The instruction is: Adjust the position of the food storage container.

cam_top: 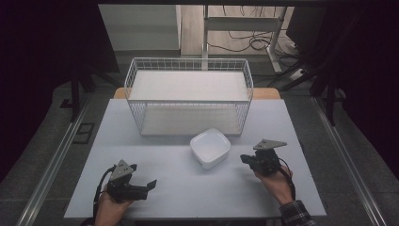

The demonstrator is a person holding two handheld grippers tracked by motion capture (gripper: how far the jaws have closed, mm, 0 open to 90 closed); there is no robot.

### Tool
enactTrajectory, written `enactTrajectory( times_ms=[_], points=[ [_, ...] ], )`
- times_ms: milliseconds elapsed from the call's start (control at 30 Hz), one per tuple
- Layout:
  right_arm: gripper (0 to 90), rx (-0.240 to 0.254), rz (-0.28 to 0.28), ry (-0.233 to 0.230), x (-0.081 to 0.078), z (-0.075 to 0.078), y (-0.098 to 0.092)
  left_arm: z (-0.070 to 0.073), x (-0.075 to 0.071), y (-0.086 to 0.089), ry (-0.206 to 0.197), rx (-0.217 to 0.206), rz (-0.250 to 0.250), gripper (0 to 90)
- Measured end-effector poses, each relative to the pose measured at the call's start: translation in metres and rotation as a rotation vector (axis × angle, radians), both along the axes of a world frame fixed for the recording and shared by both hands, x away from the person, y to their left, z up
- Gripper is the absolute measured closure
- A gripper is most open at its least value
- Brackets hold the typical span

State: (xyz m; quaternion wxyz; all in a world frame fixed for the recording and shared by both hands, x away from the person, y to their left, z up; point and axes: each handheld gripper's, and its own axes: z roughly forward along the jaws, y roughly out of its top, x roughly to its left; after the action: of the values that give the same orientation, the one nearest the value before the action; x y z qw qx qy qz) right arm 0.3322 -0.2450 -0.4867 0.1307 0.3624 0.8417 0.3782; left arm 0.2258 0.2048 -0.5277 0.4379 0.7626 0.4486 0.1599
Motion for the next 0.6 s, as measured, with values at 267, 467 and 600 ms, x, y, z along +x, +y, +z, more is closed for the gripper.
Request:
enactTrajectory(
  times_ms=[267, 467, 600],
  points=[
    [88.9, 0.008, -0.029, 0.02, 0.033, -0.006, 0.013, 0.0, 0.0, 0.0, 0.001, 0.005, 0.001, 1.4],
    [88.9, -0.01, -0.024, -0.003, 0.057, -0.01, 0.025, -0.001, 0.0, 0.0, 0.001, 0.011, 0.005, 1.4],
    [88.9, 0.004, -0.004, 0.001, 0.075, -0.014, 0.031, -0.001, 0.0, 0.0, 0.0, 0.012, 0.005, 1.4]
  ],
)
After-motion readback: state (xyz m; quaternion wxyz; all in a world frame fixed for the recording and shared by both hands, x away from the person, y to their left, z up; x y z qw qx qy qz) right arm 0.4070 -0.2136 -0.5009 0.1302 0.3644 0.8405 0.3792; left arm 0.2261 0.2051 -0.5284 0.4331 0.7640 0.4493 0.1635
